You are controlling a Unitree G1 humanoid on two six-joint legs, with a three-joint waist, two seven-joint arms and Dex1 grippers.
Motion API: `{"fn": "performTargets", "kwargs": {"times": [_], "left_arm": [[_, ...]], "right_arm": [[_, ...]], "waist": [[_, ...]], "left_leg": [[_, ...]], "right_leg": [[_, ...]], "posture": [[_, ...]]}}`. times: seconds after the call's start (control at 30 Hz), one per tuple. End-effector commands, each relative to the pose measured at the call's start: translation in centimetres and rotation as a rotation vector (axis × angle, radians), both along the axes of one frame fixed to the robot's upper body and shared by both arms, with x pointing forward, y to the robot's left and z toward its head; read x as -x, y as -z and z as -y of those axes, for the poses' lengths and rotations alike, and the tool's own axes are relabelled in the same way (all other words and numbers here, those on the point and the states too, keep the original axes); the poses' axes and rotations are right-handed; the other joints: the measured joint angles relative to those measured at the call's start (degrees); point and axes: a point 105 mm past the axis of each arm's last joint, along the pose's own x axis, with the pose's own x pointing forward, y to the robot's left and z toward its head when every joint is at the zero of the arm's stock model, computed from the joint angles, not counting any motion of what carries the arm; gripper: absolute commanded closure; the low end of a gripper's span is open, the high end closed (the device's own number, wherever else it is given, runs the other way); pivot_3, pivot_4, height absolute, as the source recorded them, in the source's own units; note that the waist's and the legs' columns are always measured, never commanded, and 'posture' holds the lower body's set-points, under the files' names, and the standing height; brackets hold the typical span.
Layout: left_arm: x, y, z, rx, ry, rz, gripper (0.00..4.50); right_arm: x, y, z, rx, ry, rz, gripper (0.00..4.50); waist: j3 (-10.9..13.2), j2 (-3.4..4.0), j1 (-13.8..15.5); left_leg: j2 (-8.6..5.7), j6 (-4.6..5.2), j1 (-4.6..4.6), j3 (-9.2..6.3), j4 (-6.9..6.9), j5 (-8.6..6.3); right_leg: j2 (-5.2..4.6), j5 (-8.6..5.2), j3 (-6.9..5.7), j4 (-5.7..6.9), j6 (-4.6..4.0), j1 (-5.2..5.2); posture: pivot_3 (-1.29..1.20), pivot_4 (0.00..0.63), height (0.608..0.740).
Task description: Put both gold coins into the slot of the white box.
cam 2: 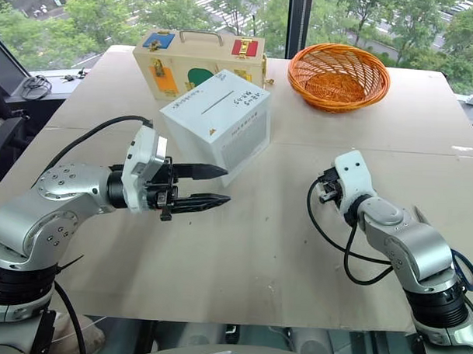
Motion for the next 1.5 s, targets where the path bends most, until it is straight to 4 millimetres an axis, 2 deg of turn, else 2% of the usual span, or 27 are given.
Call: {"fn": "performTargets", "kwargs": {"times": [0.03, 0.27, 0.3, 0.33, 0.37, 0.6, 0.73, 0.87, 0.97, 1.07, 1.17, 1.23, 1.33, 1.5], "left_arm": [[0.6, -0.8, 0.3, 0.002, 0.021, 0.043, 1.82], [0.7, -0.7, 0.4, 0.003, 0.023, 0.039, 1.82], [0.7, -0.7, 0.4, 0.004, 0.023, 0.038, 1.82], [0.7, -0.7, 0.4, 0.004, 0.024, 0.038, 1.82], [0.7, -0.8, 0.4, 0.005, 0.024, 0.037, 1.82], [0.6, -0.9, 0.5, 0.014, 0.027, 0.031, 1.82], [0.3, -1.3, 0.7, 0.057, 0.019, 0.016, 1.82], [-0.6, -2.3, 0.8, 0.148, 0.006, -0.068, 1.82], [-0.9, -3.5, 1.5, 0.217, 0.058, -0.156, 1.82], [-1.0, -4.2, 2.2, 0.242, 0.114, -0.204, 1.82], [-1.1, -5.1, 3.1, 0.273, 0.187, -0.232, 2.69], [-1.3, -5.4, 3.7, 0.277, 0.212, -0.233, 3.6], [-1.5, -6.2, 4.9, 0.298, 0.276, -0.248, 3.6], [-1.6, -7.0, 5.8, 0.31, 0.327, -0.251, 3.6]], "right_arm": [[-0.3, -1.4, 0.1, 0.003, 0.006, 0.052, 3.5], [-0.3, -1.0, 0.4, 0.025, 0.022, 0.038, 3.5], [-0.3, -1.0, 0.4, 0.028, 0.024, 0.037, 4.04], [-0.3, -0.9, 0.5, 0.03, 0.026, 0.035, 4.35], [-0.3, -0.9, 0.5, 0.032, 0.028, 0.032, 4.45], [-0.3, -0.8, 0.7, 0.036, 0.03, 0.026, 4.45], [-0.2, -1.6, 0.9, 0.019, 0.024, 0.051, 4.45], [0.4, -4.2, 0.6, -0.085, -0.034, 0.123, 4.45], [2.4, -8.1, -0.5, -0.25, -0.187, 0.232, 4.45], [4.6, -10.9, -1.9, -0.343, -0.347, 0.291, 4.45], [6.9, -13.4, -3.5, -0.41, -0.519, 0.328, 4.5], [8.0, -14.5, -4.3, -0.428, -0.606, 0.333, 4.5], [9.3, -15.5, -5.4, -0.434, -0.687, 0.331, 4.5], [10.3, -16.2, -6.1, -0.444, -0.723, 0.314, 4.5]], "waist": [[0.0, 0.0, 0.0], [0.0, 0.0, 0.0], [0.0, 0.0, 0.0], [0.0, 0.0, 0.0], [0.0, 0.0, 0.0], [0.0, 0.0, 0.0], [0.0, 0.0, 0.0], [0.0, 0.0, 0.1], [0.0, 0.01, 0.1], [0.0, 0.01, -0.1], [0.0, 0.01, -0.3], [0.0, 0.02, -0.3], [0.0, 0.01, -0.1], [0.0, 0.03, -0.1]], "left_leg": [[0.0, 0.0, 0.0, 0.0, 0.0, 0.0], [0.0, 0.0, 0.0, 0.0, 0.0, 0.0], [0.0, 0.0, 0.0, 0.0, 0.0, 0.0], [0.0, 0.0, 0.0, 0.0, 0.0, 0.0], [0.0, 0.0, 0.0, 0.0, 0.0, 0.0], [0.0, 0.0, 0.0, 0.0, 0.0, 0.0], [0.0, 0.0, 0.0, 0.0, 0.0, 0.0], [0.0, 0.0, -0.01, -0.03, 0.0, 0.0], [0.0, 0.0, -0.01, -0.04, 0.0, 0.0], [0.0, 0.0, -0.01, -0.08, -0.01, 0.0], [0.0, 0.0, 0.01, -0.07, -0.02, 0.0], [0.0, 0.0, 0.02, -0.07, -0.02, 0.0], [-0.01, 0.0, 0.01, -0.07, -0.02, 0.0], [-0.04, 0.0, -0.01, -0.05, -0.02, 0.0]], "right_leg": [[0.0, 0.0, 0.0, 0.0, 0.0, 0.0], [0.0, 0.0, 0.0, 0.0, 0.0, 0.0], [0.0, 0.0, 0.0, 0.0, 0.0, 0.0], [0.0, 0.0, 0.0, 0.0, 0.0, 0.0], [0.0, 0.0, 0.0, 0.0, 0.0, 0.0], [0.0, 0.0, 0.0, 0.0, 0.0, 0.0], [0.0, 0.0, 0.0, 0.0, 0.0, 0.0], [0.0, 0.0, -0.02, 0.0, 0.02, 0.01], [0.02, 0.03, -0.02, 0.01, 0.09, 0.01], [0.06, 0.13, -0.04, 0.0, 0.25, 0.01], [0.07, 0.13, -0.04, 0.01, 0.24, 0.02], [0.06, 0.11, -0.04, 0.03, 0.19, 0.02], [0.06, 0.02, -0.04, 0.02, 0.03, 0.02], [0.03, 0.01, -0.02, -0.01, 0.01, 0.02]], "posture": [[0.0, 0.15, 0.74], [0.0, 0.15, 0.74], [0.0, 0.15, 0.74], [0.0, 0.15, 0.74], [0.0, 0.15, 0.74], [0.0, 0.15, 0.74], [0.0, 0.15, 0.74], [0.0, 0.15, 0.74], [0.0, 0.15, 0.74], [0.0, 0.15, 0.74], [0.0, 0.15, 0.74], [0.0, 0.15, 0.74], [0.0, 0.15, 0.74], [0.0, 0.15, 0.74]]}}
